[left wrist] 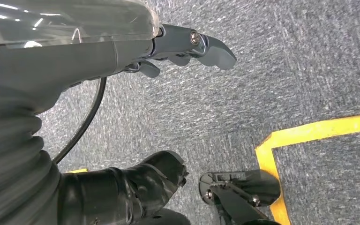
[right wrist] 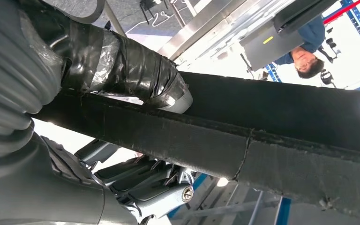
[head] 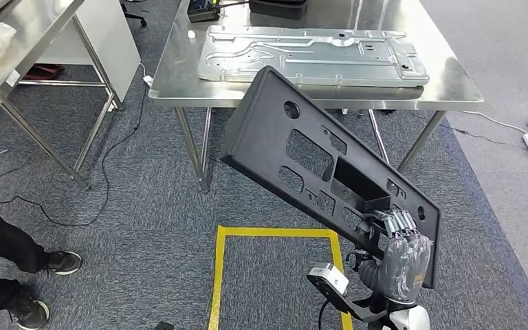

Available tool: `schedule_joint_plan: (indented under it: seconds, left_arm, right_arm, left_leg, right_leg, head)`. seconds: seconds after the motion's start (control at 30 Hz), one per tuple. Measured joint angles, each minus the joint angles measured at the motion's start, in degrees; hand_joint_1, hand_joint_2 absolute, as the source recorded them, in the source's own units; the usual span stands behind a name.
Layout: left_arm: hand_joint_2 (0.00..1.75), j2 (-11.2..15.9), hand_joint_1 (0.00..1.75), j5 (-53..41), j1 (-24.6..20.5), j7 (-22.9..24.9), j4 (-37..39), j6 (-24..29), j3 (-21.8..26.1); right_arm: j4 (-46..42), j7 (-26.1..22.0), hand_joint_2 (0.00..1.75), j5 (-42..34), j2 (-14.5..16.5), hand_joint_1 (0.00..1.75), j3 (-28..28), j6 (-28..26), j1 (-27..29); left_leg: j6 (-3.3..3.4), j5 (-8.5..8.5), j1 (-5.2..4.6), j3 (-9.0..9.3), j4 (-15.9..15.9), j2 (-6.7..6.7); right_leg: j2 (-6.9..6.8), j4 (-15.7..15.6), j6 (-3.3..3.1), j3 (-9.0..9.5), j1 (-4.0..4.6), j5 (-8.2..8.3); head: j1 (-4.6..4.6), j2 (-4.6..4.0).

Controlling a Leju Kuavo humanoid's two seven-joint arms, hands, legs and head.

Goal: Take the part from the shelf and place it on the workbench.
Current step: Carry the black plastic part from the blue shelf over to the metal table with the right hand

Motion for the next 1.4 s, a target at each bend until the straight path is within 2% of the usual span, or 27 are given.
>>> schedule_joint_plan:
  seconds: [0.07, 0.13, 0.17, 0.23, 0.3, 0.33, 0.37, 0.4, 0.47, 0.5, 0.53, 0.67, 0.73, 0.8, 0.83, 0.87, 0.9, 0.97, 1.03, 1.1, 1.13, 1.2, 1.23, 1.3, 1.33, 1.37, 1.4]
  left_arm:
    - [1.75, -0.07, 0.00, -0.01, -0.02, -0.04, 0.00, 0.00, 0.01]
    - [1.75, -0.04, 0.00, -0.01, -0.04, -0.08, 0.00, 0.00, 0.01]
    - [1.75, -0.03, 0.00, 0.01, -0.05, -0.07, 0.00, 0.00, 0.02]
    - [1.75, -0.01, 0.00, 0.03, -0.05, -0.02, 0.00, 0.00, 0.02]
    - [1.75, 0.01, 0.00, 0.03, 0.02, 0.03, 0.00, -0.01, 0.02]
    - [1.75, 0.02, 0.00, 0.04, 0.09, 0.04, 0.00, -0.01, 0.02]
    - [1.75, 0.02, 0.00, 0.05, 0.15, 0.04, 0.00, -0.02, 0.02]
    - [1.75, 0.04, 0.00, 0.06, 0.18, 0.04, 0.00, -0.02, 0.02]
    - [1.75, 0.08, 0.00, 0.08, 0.11, 0.04, 0.00, -0.03, 0.02]
    - [1.75, 0.09, 0.00, 0.08, 0.02, 0.04, 0.00, -0.03, 0.02]
    - [1.75, 0.10, 0.00, 0.08, -0.07, 0.04, 0.00, -0.04, 0.02]
    - [1.75, 0.12, 0.00, 0.10, -0.14, 0.05, 0.00, -0.04, 0.02]
    - [1.75, 0.11, 0.00, 0.09, -0.14, 0.06, 0.00, -0.05, 0.02]
    - [1.75, 0.11, 0.00, 0.08, -0.11, 0.06, 0.00, -0.11, 0.02]
    - [1.75, 0.11, 0.00, 0.09, -0.06, 0.06, 0.00, -0.14, 0.03]
    - [1.75, 0.11, 0.00, 0.09, -0.01, 0.06, 0.00, -0.15, 0.03]
    - [1.75, 0.11, 0.00, 0.10, 0.00, 0.05, 0.00, -0.17, 0.04]
    - [1.75, 0.07, 0.00, 0.10, -0.03, -0.16, 0.00, -0.48, 0.03]
    - [1.75, 0.02, 0.00, 0.10, -0.09, -0.61, 0.00, -0.97, 0.03]
    - [1.75, 0.01, 0.00, 0.11, -0.11, -0.92, 0.00, -1.21, 0.04]
    - [1.75, 0.02, 0.00, 0.12, -0.09, -0.97, 0.00, -1.25, 0.04]
    - [1.75, 0.05, 0.00, 0.12, -0.07, -1.03, 0.00, -1.26, 0.04]
    - [1.75, 0.07, 0.00, 0.12, -0.07, -1.04, 0.00, -1.27, 0.04]
    - [1.75, 0.08, 0.00, 0.12, -0.04, -1.07, 0.00, -1.29, 0.04]
    - [1.75, 0.09, 0.00, 0.12, 0.02, -1.08, 0.00, -1.32, 0.04]
    - [1.75, 0.09, 0.00, 0.12, 0.09, -1.08, 0.00, -1.39, 0.04]
    - [1.75, 0.10, 0.00, 0.12, 0.15, -1.08, 0.00, -1.48, 0.04]
  right_arm:
    - [-0.01, -0.07, 1.75, 0.08, -0.02, 1.75, 0.00, 0.00, 0.04]
    - [-0.04, -0.28, 1.75, 0.43, -0.02, 1.75, 0.00, 0.00, 0.12]
    - [-0.09, -0.46, 1.75, 0.69, -0.01, 1.75, 0.00, 0.00, 0.14]
    - [-0.16, -0.79, 1.75, 1.25, 0.03, 1.75, 0.00, 0.00, 0.17]
    - [-0.18, -0.92, 1.75, 1.83, 0.08, 1.75, 0.00, 0.00, 0.30]
    - [-0.17, -0.94, 1.75, 2.13, 0.10, 1.75, 0.00, 0.00, 0.39]
    - [-0.17, -0.95, 1.75, 2.42, 0.12, 1.75, 0.00, 0.00, 0.47]
    - [-0.17, -0.95, 1.75, 2.71, 0.14, 1.75, 0.00, 0.00, 0.52]
    - [-0.17, -0.93, 1.75, 3.29, 0.15, 1.75, 0.00, 0.00, 0.56]
    - [-0.18, -0.91, 1.75, 3.47, 0.15, 1.75, -0.01, 0.00, 0.57]
    - [-0.19, -0.89, 1.75, 3.57, 0.15, 1.75, -0.01, 0.00, 0.58]
    - [-0.31, -0.89, 1.75, 3.39, 0.15, 1.75, -0.01, 0.00, 0.66]
    - [-0.43, -0.95, 1.75, 3.15, 0.15, 1.75, -0.02, 0.00, 0.67]
    - [-0.49, -1.03, 1.75, 2.89, 0.15, 1.75, -0.02, 0.00, 0.79]
    - [-0.48, -1.05, 1.75, 2.73, 0.15, 1.75, -0.02, 0.00, 0.88]
    - [-0.48, -1.06, 1.75, 2.54, 0.15, 1.75, -0.02, 0.00, 0.96]
    - [-0.48, -1.09, 1.75, 2.35, 0.15, 1.75, -0.02, 0.00, 0.99]
    - [-0.48, -1.16, 1.75, 1.97, 0.15, 1.75, -0.02, 0.00, 0.97]
    - [-0.49, -1.21, 1.75, 1.59, 0.15, 1.75, -0.02, 0.00, 0.91]
    - [-0.49, -1.20, 1.75, 1.31, 0.15, 1.75, -0.02, 0.00, 0.89]
    - [-0.49, -1.17, 1.75, 1.26, 0.16, 1.75, -0.02, 0.00, 0.90]
    - [-0.48, -1.15, 1.75, 1.24, 0.17, 1.75, -0.02, 0.00, 0.85]
    - [-0.48, -1.13, 1.75, 1.26, 0.17, 1.75, -0.02, 0.00, 0.82]
    - [-0.47, -1.10, 1.75, 1.42, 0.17, 1.75, -0.02, 0.00, 0.80]
    - [-0.46, -1.07, 1.75, 1.55, 0.16, 1.75, -0.02, 0.00, 0.82]
    - [-0.46, -1.05, 1.75, 1.73, 0.16, 1.75, -0.02, 0.00, 0.83]
    - [-0.46, -1.01, 1.75, 1.95, 0.16, 1.75, -0.02, 0.00, 0.84]
  left_leg:
    - [-0.51, 0.00, -0.07, -0.20, 0.01, 0.06]
    - [-1.15, -0.28, -0.07, -0.18, 0.13, 0.13]
    - [-1.47, -1.07, -0.06, -0.51, 1.09, 0.16]
    - [-1.97, -4.16, 0.18, -2.76, 6.21, 0.15]
    - [-2.39, -7.24, 0.45, -6.28, 13.53, 0.16]
    - [-2.55, -7.52, 0.56, -7.30, 15.52, 0.16]
    - [-2.66, -6.76, 0.65, -7.37, 15.54, 0.16]
    - [-2.71, -4.93, 0.74, -6.22, 13.07, 0.20]
    - [-2.60, -1.30, 0.78, -2.48, 5.13, 0.82]
    - [-2.36, -0.33, 0.70, -1.17, 2.17, 1.07]
    - [-2.07, -0.07, 0.58, -0.54, 0.64, 1.23]
    - [-0.51, 0.42, 0.46, -0.37, -0.14, 0.64]
    - [0.13, 0.75, 0.59, -0.33, -0.51, 0.57]
    - [0.33, 0.77, 0.49, -0.46, -0.49, 0.55]
    - [0.35, 0.76, 0.43, -0.50, -0.44, 0.52]
    - [0.36, 0.73, 0.37, -0.51, -0.38, 0.47]
    - [0.36, 0.68, 0.33, -0.47, -0.32, 0.38]
    - [0.29, 0.57, 0.25, -0.36, -0.22, 0.16]
    - [-0.07, 0.49, 0.08, -0.46, -0.10, -0.01]
    - [-0.70, 0.56, 0.06, -0.59, -0.17, -0.07]
    - [-1.04, 0.52, 0.09, -0.61, -0.22, -0.05]
    - [-1.70, -0.70, 0.12, -1.15, 1.23, 0.01]
    - [-1.97, -2.16, 0.19, -2.14, 3.49, 0.04]
    - [-2.45, -5.84, 0.41, -5.48, 10.82, 0.05]
    - [-2.65, -6.86, 0.51, -6.93, 13.92, 0.06]
    - [-2.81, -6.89, 0.59, -7.59, 15.37, 0.07]
    - [-2.90, -5.71, 0.68, -7.08, 14.39, 0.08]
  right_leg:
    - [-0.01, -1.38, -0.30, 0.41, 0.32, -0.01]
    - [0.10, -2.00, -0.65, 0.67, 0.01, 0.30]
    - [0.07, -2.38, -0.90, 0.90, -0.19, 0.48]
    - [-0.09, -2.81, -1.26, 1.20, -0.36, 0.68]
    - [-0.16, -2.76, -1.38, 1.16, -0.31, 0.65]
    - [-0.16, -2.70, -1.39, 1.16, -0.29, 0.62]
    - [-0.12, -2.62, -1.36, 1.18, -0.31, 0.56]
    - [-0.10, -2.49, -1.27, 1.23, -0.35, 0.46]
    - [-0.12, -2.07, -0.91, 1.30, -0.32, 0.13]
    - [-0.17, -1.83, -0.63, 1.28, -0.23, -0.06]
    - [-0.25, -1.68, -0.33, 1.24, -0.13, -0.18]
    - [-0.47, -1.12, 0.97, 1.00, -0.25, -0.76]
    - [-0.32, 3.43, 1.36, -1.01, -0.40, -3.69]
    - [-0.22, 10.90, 1.57, -4.58, -0.38, -7.19]
    - [-0.19, 13.43, 1.59, -5.85, -0.37, -7.81]
    - [-0.16, 13.91, 1.52, -6.17, -0.36, -7.28]
    - [-0.14, 12.15, 1.34, -5.40, -0.33, -5.71]
    - [0.00, 4.67, 0.61, -1.89, -0.15, -1.81]
    - [0.10, -0.67, 0.05, 0.46, 0.19, -0.13]
    - [0.14, -1.71, -0.19, 0.69, 0.45, -0.11]
    - [0.14, -1.95, -0.44, 0.77, 0.28, 0.08]
    - [0.04, -2.61, -1.05, 1.11, -0.09, 0.48]
    - [-0.06, -2.85, -1.31, 1.26, -0.27, 0.62]
    - [-0.25, -2.87, -1.60, 1.24, -0.17, 0.61]
    - [-0.30, -2.82, -1.63, 1.22, -0.15, 0.58]
    - [-0.33, -2.76, -1.64, 1.22, -0.15, 0.54]
    - [-0.30, -2.68, -1.60, 1.25, -0.16, 0.48]
  head:
    - [-0.01, 0.00]
    - [-0.01, 0.00]
    - [-0.07, 0.00]
    - [-0.17, 0.00]
    - [-0.22, 0.00]
    - [-0.22, 0.00]
    - [-0.22, 0.00]
    - [-0.22, 0.00]
    - [-0.22, 0.00]
    - [-0.21, 0.00]
    - [-0.19, 0.00]
    - [-0.16, 0.00]
    - [-0.14, 0.00]
    - [-0.14, 0.00]
    - [-0.14, 0.00]
    - [-0.14, 0.00]
    - [-0.14, 0.00]
    - [-0.14, 0.00]
    - [-0.15, 0.00]
    - [-0.16, 0.00]
    - [-0.16, 0.00]
    - [-0.20, 0.00]
    - [-0.23, 0.00]
    - [-0.28, 0.00]
    - [-0.28, 0.00]
    - [-0.28, 0.00]
    - [-0.29, 0.00]
